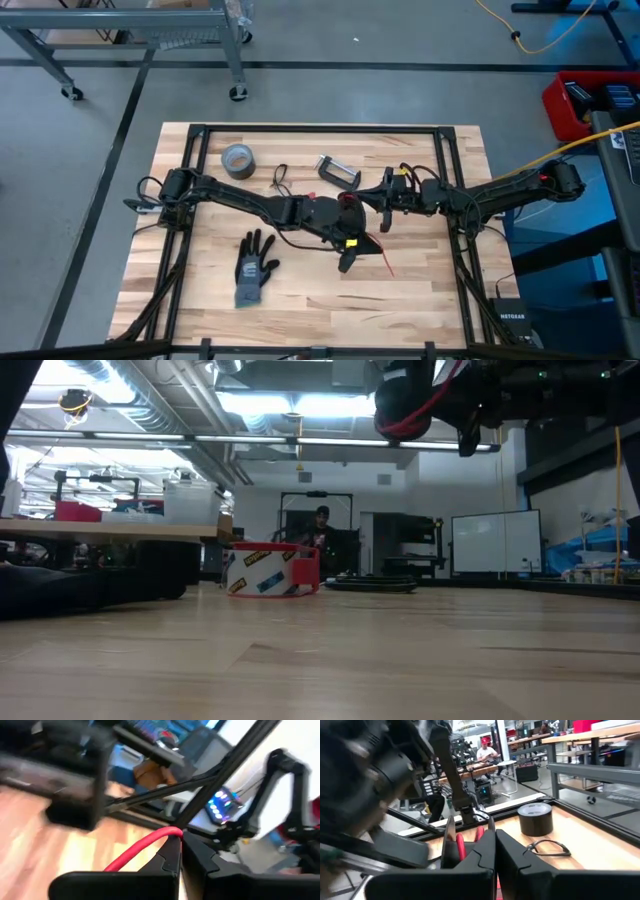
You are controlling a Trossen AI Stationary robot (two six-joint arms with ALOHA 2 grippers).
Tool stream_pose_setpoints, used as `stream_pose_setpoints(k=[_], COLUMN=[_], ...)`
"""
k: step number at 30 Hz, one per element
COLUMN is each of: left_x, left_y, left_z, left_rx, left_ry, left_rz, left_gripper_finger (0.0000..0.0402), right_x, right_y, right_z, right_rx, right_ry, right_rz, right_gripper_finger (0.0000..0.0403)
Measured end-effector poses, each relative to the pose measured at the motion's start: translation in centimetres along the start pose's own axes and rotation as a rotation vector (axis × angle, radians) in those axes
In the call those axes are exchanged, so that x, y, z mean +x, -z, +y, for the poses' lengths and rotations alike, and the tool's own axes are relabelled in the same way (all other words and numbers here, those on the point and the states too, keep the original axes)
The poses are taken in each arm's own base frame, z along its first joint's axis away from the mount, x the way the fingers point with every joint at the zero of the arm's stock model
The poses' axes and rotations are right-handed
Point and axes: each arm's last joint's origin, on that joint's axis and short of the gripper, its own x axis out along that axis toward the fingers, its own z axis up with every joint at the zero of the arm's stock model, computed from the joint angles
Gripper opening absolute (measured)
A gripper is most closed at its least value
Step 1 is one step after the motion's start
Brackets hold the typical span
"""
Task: Coil cords
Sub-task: Coil the red wire onto the spool
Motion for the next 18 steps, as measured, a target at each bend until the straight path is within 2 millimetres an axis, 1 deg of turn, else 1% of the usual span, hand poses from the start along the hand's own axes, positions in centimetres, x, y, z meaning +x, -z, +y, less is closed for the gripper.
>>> stream_pose_setpoints(k=[7,11,13,16,18], left_x=[0.0,0.2,0.6,1.4,1.5], left_y=[0.2,0.2,0.6,1.6,1.7], left_z=[0.2,-0.1,0.2,0.8,0.8], left_rx=[0.029,0.080,0.095,0.083,0.072], left_ry=[-0.031,-0.012,-0.012,-0.019,-0.013], left_rz=[0.016,-0.017,-0.016,0.004,-0.009], left_gripper_finger=[0.0000,0.0000,0.0000,0.0000,0.0000], right_x=[0.0,0.0,0.0,0.0,0.0], right_y=[-0.1,-0.4,-0.5,-0.6,-0.6], right_z=[0.1,0.1,0.2,0.2,0.1], right_rx=[0.005,0.010,0.013,0.015,0.013], right_ry=[-0.021,-0.026,-0.024,-0.023,-0.014], right_rz=[-0.011,-0.035,-0.052,-0.065,-0.060], right_gripper_finger=[0.0005,0.0005,0.0005,0.0005,0.0005])
